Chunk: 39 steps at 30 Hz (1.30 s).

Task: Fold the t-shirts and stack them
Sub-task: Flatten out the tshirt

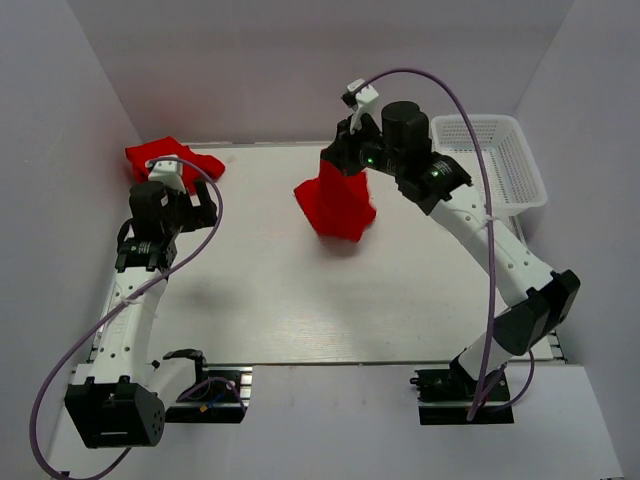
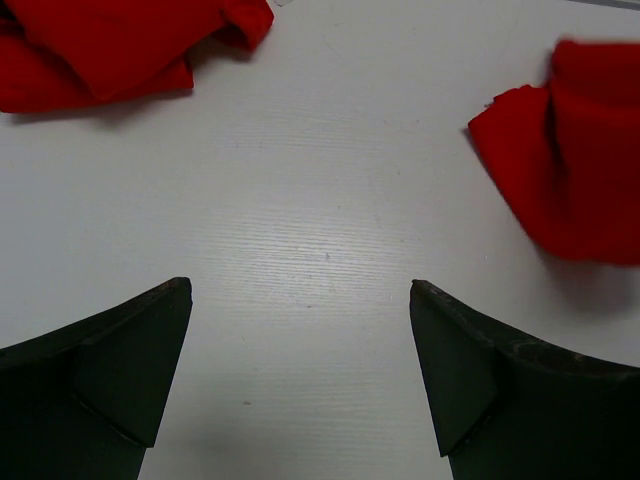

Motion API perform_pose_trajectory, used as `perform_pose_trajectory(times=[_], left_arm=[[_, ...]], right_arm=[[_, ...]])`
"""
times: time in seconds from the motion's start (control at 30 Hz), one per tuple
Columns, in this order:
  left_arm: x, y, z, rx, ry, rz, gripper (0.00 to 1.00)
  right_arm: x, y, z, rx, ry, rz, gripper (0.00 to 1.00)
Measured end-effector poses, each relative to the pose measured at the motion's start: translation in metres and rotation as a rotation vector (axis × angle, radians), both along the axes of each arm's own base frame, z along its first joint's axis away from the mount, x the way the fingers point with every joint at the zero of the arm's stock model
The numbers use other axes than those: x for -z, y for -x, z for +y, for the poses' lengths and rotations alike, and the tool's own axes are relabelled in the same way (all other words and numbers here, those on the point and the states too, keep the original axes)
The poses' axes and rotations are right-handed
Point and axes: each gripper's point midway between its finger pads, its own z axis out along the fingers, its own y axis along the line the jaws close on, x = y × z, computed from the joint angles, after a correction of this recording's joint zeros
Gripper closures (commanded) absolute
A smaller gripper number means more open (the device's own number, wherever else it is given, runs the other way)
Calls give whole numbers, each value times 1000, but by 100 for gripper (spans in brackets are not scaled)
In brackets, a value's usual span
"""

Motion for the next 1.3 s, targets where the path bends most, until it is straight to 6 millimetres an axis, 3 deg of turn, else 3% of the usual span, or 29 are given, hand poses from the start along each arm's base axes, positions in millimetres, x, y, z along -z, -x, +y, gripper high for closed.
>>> perform_pose_trajectory(times=[0.1, 0.17, 0.3, 0.37, 0.47, 0.53, 0.6, 0.67, 0.8, 0.9, 0.97, 1.17, 1.27, 1.3], left_arm=[[-3, -1, 1, -6, -2, -10, 0], [-2, -1, 1, -6, -2, -7, 0], [-2, -2, 1, -8, 2, -5, 0], [-1, -2, 1, -9, 4, -3, 0], [0, -2, 1, -9, 4, 0, 0], [0, -2, 1, -10, 4, 1, 0], [0, -2, 1, -10, 4, 1, 0], [0, -2, 1, -12, 3, 2, 0], [1, -2, 4, -23, -2, 6, 0], [2, -1, 5, -32, -6, 12, 0], [3, -1, 6, -37, -9, 14, 0], [6, 1, 9, -53, -17, 27, 0], [9, 2, 10, -56, -18, 35, 0], [11, 2, 10, -56, -18, 41, 0]], right_arm=[[19, 1, 2, -10, 47, 60, 100], [-6, 7, 5, -35, 24, 31, 100], [-98, 28, 13, -101, -100, -142, 100], [-132, 43, 9, -121, -159, -222, 100], [-156, 60, -2, -119, -207, -284, 100], [-150, 59, -7, -92, -200, -275, 100], [-125, 49, -5, -63, -165, -234, 100], [-79, 35, 2, -41, -106, -163, 100], [58, 14, 16, -16, 77, 73, 100], [136, 16, 14, -14, 184, 199, 100], [167, 20, 12, -24, 223, 243, 100], [205, 43, 25, -141, 223, 275, 100], [241, 62, 28, -201, 262, 319, 100], [255, 66, 28, -210, 283, 341, 89]])
